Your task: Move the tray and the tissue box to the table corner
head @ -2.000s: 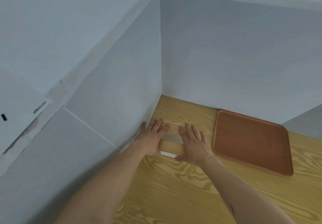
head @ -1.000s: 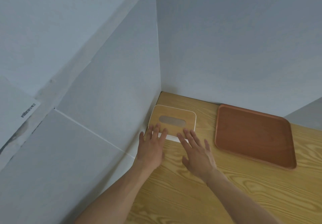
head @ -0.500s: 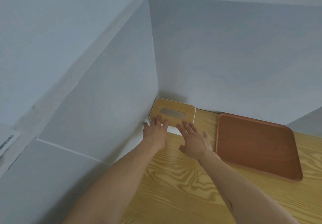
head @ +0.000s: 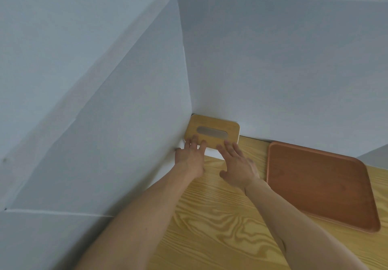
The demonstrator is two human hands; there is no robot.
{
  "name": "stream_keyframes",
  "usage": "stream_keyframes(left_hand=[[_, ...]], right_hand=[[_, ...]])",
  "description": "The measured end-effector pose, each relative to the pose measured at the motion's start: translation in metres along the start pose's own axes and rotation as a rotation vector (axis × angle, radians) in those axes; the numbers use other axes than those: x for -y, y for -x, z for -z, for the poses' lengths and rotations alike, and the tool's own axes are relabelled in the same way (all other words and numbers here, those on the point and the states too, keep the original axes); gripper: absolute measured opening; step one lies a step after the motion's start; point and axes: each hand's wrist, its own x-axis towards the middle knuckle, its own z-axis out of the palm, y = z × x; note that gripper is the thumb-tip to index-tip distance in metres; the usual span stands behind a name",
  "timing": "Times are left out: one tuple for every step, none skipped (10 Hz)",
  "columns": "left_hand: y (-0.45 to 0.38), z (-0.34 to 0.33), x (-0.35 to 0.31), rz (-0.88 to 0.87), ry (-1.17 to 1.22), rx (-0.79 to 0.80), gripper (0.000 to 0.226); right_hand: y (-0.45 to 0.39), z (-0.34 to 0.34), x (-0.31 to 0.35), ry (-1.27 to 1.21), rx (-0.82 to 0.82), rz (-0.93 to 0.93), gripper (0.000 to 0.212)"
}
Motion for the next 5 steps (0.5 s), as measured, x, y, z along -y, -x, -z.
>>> stream_keyframes(left_hand=[[-0.001, -0.001, -0.001, -0.003, 0.001, -0.005, 0.089], [-0.002, -0.005, -0.001, -0.008, 0.019, -0.009, 0.091], [-0.001, -0.001, 0.003, -0.004, 0.140, 0.005, 0.089], [0.003, 0.003, 0.002, -0.009, 0.228, -0.028, 0.084], [0.015, -0.001, 0.002, -0.050, 0.324, -0.177, 0.078]], right_hand=[[0.001, 0.000, 0.000, 0.002, -0.008, -0.004, 0.087], [0.001, 0.000, 0.001, 0.013, 0.003, 0.001, 0.089], [-0.001, 0.013, 0.006, 0.008, 0.079, -0.009, 0.087], [0.001, 0.022, 0.009, 0.025, 0.072, 0.001, 0.082], [0.015, 0.021, 0.014, 0.072, -0.042, 0.050, 0.067]])
